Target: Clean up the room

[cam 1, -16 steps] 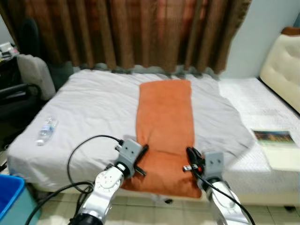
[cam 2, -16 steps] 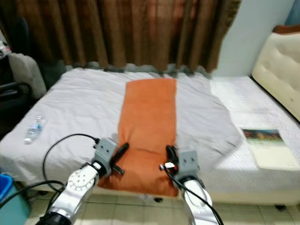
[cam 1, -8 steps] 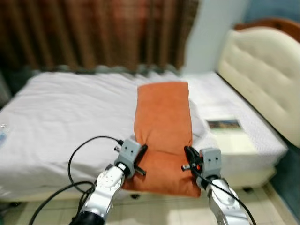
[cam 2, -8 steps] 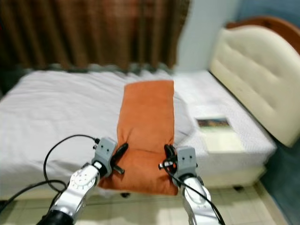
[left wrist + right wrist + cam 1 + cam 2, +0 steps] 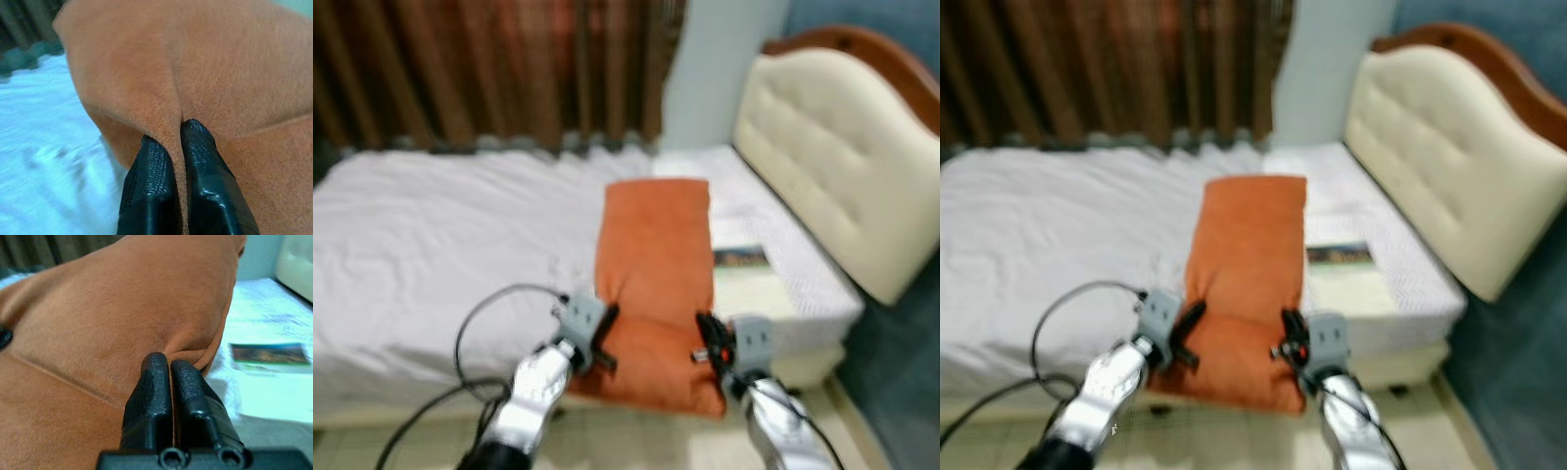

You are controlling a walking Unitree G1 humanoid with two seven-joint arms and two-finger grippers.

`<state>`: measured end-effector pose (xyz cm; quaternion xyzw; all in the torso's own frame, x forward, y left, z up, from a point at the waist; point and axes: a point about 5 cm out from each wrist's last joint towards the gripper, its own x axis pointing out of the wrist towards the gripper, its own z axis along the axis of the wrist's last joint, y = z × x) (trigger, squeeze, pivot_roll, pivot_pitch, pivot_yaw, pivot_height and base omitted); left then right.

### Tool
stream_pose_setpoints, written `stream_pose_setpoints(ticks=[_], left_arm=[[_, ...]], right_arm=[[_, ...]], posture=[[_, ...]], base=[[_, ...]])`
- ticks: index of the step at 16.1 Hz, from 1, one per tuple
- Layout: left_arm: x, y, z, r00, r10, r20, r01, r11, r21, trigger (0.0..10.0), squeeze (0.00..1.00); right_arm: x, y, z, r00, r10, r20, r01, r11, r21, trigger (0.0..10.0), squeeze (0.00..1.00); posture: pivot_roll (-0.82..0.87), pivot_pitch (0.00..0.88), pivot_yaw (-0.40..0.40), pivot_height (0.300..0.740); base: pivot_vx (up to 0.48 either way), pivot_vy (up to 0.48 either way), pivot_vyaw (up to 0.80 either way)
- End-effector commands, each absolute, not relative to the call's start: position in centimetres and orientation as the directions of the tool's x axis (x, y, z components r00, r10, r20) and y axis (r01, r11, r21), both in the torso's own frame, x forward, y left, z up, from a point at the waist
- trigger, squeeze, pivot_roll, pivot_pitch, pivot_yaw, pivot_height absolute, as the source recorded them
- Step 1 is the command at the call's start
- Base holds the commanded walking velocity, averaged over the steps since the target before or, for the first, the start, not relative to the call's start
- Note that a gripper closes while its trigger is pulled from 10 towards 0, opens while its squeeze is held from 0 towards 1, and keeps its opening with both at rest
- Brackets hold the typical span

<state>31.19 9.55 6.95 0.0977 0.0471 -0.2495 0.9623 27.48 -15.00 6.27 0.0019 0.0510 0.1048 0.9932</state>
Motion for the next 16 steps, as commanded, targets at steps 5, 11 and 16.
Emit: stream_pose_setpoints(ticks=[5,11,16], left_arm=[[32.58,15.13,8.14,0.968,-0.234,-0.095,0.248,0.948,0.201,10.0,0.0],[32.39,15.27,7.8,0.97,-0.216,-0.106,0.233,0.955,0.181,10.0,0.0],[31.61,15.24,7.28,0.974,-0.2,-0.106,0.215,0.965,0.151,10.0,0.0]], right_arm=[[27.47,-18.89,6.58,0.994,0.061,-0.086,-0.062,0.998,-0.006,10.0,0.0],[27.24,-19.07,6.39,0.994,0.065,-0.092,-0.066,0.998,-0.002,10.0,0.0],[26.83,-19.46,6.1,0.992,0.067,-0.108,-0.067,0.998,0.001,10.0,0.0]], posture=[[-0.05,0.0,-0.032,0.74],[-0.05,0.0,-0.033,0.74],[-0.04,0.0,-0.042,0.74]], base=[[0.281,-0.386,0.0],[0.278,-0.388,0.0],[0.28,-0.386,0.0]])
